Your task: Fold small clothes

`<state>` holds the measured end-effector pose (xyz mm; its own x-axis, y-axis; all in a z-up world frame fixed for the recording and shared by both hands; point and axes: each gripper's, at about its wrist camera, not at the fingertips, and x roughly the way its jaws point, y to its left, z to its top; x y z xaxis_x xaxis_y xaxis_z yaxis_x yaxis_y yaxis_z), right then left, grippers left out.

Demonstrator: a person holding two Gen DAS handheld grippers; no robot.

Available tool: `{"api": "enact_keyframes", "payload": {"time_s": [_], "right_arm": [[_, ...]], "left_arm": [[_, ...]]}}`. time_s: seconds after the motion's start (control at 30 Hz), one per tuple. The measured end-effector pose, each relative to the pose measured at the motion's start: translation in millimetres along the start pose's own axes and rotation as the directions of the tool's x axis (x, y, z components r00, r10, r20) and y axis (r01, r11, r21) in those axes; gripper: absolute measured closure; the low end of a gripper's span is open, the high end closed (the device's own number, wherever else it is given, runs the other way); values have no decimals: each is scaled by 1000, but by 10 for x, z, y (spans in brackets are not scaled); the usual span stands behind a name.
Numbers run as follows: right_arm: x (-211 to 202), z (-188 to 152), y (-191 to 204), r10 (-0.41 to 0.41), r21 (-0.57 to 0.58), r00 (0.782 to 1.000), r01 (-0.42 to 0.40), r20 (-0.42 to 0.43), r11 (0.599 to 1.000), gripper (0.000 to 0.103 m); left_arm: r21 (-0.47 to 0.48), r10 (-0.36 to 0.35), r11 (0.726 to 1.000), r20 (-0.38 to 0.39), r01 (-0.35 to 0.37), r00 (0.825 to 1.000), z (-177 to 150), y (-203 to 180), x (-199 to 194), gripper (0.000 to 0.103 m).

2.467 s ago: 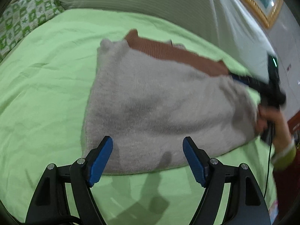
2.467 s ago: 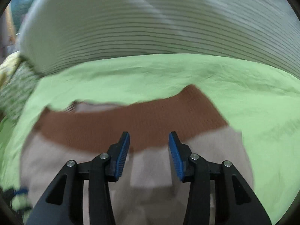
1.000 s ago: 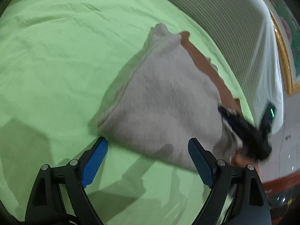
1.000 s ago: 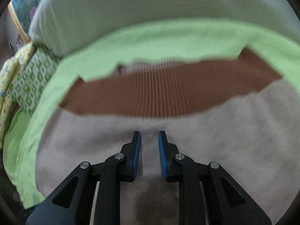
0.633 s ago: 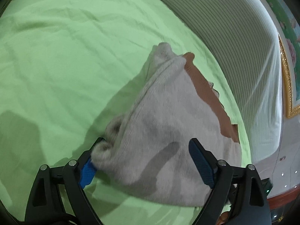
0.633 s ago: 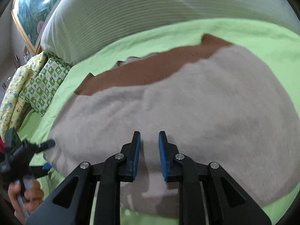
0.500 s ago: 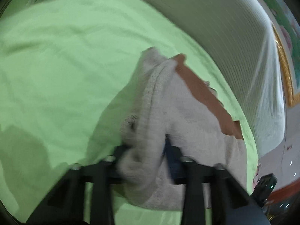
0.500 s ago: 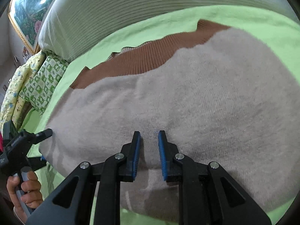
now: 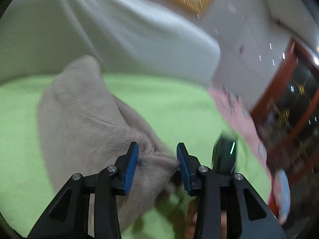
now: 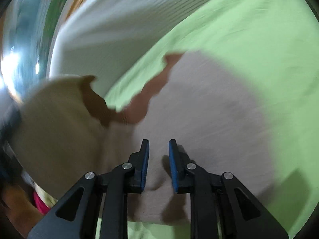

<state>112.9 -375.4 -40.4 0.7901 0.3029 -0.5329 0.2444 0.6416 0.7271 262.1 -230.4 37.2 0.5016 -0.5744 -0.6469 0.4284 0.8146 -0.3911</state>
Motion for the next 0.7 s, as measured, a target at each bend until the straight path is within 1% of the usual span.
{"api": "enact_keyframes", "payload": {"time_s": [0.07,0.1,0.13,0.17,0.2,0.23,0.27,0.3,0.33,0.4,0.47,0.5,0.57,0.6,0.63,0.67,0.7], "right_arm": [[-84,59,-126,-3,35,1000,3,-6,999,82],[-103,73,-151,-7,32,1000,7,-12,999,81],[-108,80,-163,-3,32,1000,3,-15,999,80],[-115,95,-198,23,49,1000,-22,-17,999,73],[-116,112,-235,56,72,998,-54,-20,996,66],[-105,119,-243,80,89,997,-78,-22,993,56],[-110,120,-226,86,83,996,-84,-24,993,54],[-103,132,-174,81,61,996,-79,-24,995,54],[-83,148,-113,73,31,997,-72,-28,997,54],[29,184,31,36,-42,997,-39,-64,998,51],[152,231,167,-1,-104,996,-9,-95,995,46],[203,257,225,-13,-135,994,-2,-105,991,46],[337,305,367,-66,-207,987,35,-144,978,46],[383,309,446,-88,-251,984,47,-153,967,46],[439,302,538,-128,-314,979,73,-160,947,44],[541,285,616,-181,-376,967,103,-180,921,39],[643,278,651,-220,-406,954,122,-203,906,37]], "left_arm": [[-7,6,1000,-51,-7,999,-214,12,183,62],[-39,18,999,-72,-21,997,-329,94,210,60],[-69,19,997,-78,-25,997,-374,172,208,58],[-105,15,994,-78,-24,997,-457,268,144,53],[-138,11,990,-73,-21,997,-513,366,64,52],[-160,9,987,-63,-19,998,-577,435,-32,51],[-182,15,983,-47,-23,999,-598,545,-149,45],[-202,33,979,-26,-38,999,-610,638,-234,35],[-221,67,973,-1,-65,998,-643,741,-358,32],[-270,141,954,22,-129,990,-626,967,-432,30],[-323,157,935,-3,-149,988,-621,1190,-404,30],[-353,161,922,-20,-157,987,-623,1305,-382,30],[-393,161,906,-28,-159,987,-634,1464,-347,30],[-411,160,898,-31,-159,987,-645,1538,-325,30],[-422,155,893,-31,-154,987,-669,1594,-330,30],[-436,144,888,-34,-145,989,-670,1658,-302,30],[-451,130,882,-45,-136,990,-662,1723,-233,30]]}}
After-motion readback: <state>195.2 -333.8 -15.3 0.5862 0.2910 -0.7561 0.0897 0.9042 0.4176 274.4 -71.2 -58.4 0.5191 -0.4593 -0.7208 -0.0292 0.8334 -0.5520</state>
